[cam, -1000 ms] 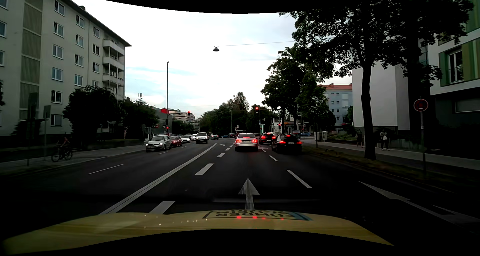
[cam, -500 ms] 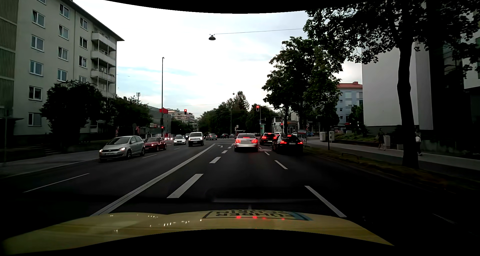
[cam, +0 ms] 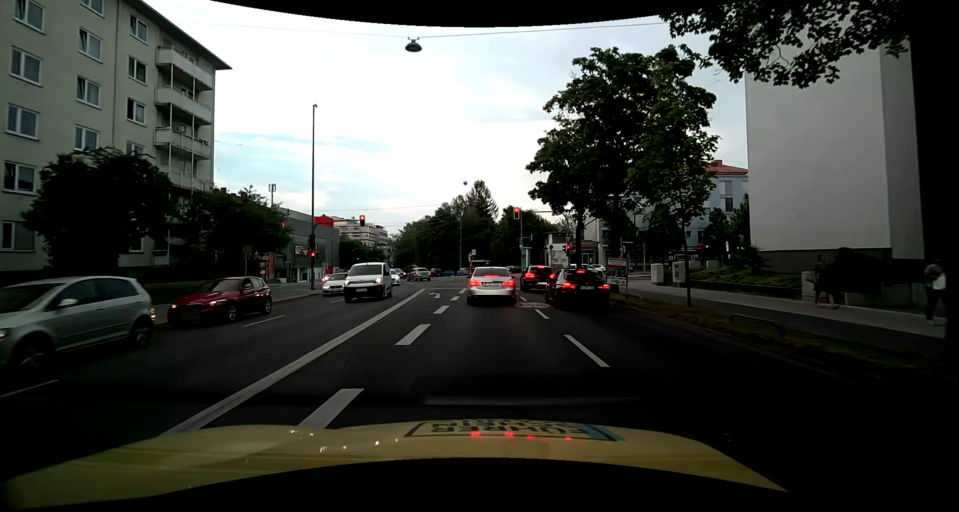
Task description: Follow the waypoints while adhering to traffic rules and regulations
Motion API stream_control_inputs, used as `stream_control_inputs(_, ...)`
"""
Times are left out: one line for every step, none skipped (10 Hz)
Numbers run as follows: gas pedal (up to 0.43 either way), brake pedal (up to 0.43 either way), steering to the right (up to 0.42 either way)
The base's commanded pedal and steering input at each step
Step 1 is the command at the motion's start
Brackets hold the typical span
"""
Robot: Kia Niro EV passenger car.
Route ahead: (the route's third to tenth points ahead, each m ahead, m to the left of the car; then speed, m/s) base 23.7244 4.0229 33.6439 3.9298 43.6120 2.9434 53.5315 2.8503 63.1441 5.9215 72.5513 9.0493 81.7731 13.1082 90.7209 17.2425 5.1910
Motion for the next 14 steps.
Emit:
stream_control_inputs(0.0, 0.061, -0.003)
stream_control_inputs(0.0, 0.073, -0.005)
stream_control_inputs(0.0, 0.085, -0.007)
stream_control_inputs(0.0, 0.091, -0.007)
stream_control_inputs(0.0, 0.098, -0.007)
stream_control_inputs(0.0, 0.104, -0.007)
stream_control_inputs(0.0, 0.116, -0.007)
stream_control_inputs(0.0, 0.116, -0.007)
stream_control_inputs(0.0, 0.122, -0.007)
stream_control_inputs(0.0, 0.122, -0.007)
stream_control_inputs(0.0, 0.128, -0.007)
stream_control_inputs(0.0, 0.134, -0.007)
stream_control_inputs(0.0, 0.14, -0.008)
stream_control_inputs(0.0, 0.146, -0.009)
